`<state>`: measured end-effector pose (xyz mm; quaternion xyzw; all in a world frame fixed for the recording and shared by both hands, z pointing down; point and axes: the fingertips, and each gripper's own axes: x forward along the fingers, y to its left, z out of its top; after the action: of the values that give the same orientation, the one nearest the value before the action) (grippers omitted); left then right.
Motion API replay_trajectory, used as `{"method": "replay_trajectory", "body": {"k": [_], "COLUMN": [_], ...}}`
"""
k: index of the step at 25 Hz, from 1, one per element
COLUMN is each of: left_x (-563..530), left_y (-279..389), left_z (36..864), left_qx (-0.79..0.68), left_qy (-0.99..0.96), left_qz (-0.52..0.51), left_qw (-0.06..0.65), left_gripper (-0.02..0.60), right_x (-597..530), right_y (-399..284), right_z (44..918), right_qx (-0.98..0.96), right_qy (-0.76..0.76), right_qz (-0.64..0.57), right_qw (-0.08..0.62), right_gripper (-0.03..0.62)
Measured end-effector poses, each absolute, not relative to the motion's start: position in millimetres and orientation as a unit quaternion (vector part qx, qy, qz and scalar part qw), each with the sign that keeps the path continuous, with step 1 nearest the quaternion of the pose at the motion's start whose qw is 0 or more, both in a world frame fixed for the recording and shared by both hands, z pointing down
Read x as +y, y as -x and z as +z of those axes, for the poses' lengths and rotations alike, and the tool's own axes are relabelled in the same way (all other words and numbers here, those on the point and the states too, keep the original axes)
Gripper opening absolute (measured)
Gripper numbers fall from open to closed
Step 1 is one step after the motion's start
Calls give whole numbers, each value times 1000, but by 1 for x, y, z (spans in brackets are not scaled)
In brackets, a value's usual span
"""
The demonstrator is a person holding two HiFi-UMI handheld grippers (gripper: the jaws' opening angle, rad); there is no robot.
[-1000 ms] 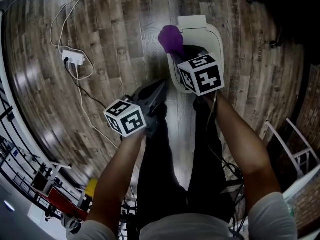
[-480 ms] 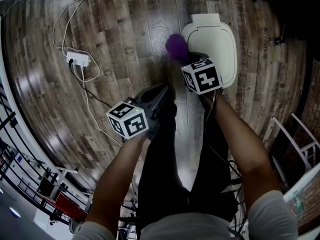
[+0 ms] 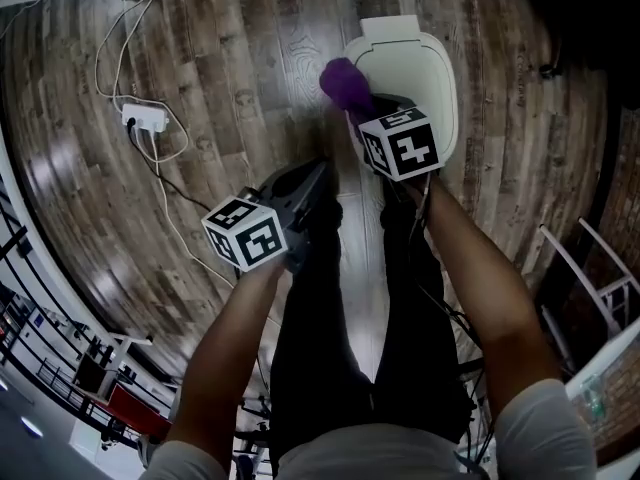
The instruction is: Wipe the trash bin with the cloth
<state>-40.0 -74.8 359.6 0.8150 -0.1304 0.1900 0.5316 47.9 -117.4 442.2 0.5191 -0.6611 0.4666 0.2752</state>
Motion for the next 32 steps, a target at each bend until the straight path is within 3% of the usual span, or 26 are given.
{"method": "replay_trajectory", "body": {"k": [13,20,27,32], "left_x": [-22,-1,18,28], "left_y": [-52,-97,-106,-84], "left_z": [351,351,333,334], "left_qx": [-121,-124,-127,-120], "left_qy": [-820,-825,-824,-821], "left_qz": [198,192,188,199], "left_qw": [523,517,520,521], "left_gripper": [3,3,3,3], "right_x": [-70,-39,3,10], "right_y": [-161,-232,-291,-286], "right_z": [439,454,435,418], "right_qx": [-641,-613,-570,-571], "right_qy": [-550,-569,-609,-629], "right_qz": [469,461,452,441], "right_qw": [259,295,315,290], "right_gripper": [97,97,97,97]}}
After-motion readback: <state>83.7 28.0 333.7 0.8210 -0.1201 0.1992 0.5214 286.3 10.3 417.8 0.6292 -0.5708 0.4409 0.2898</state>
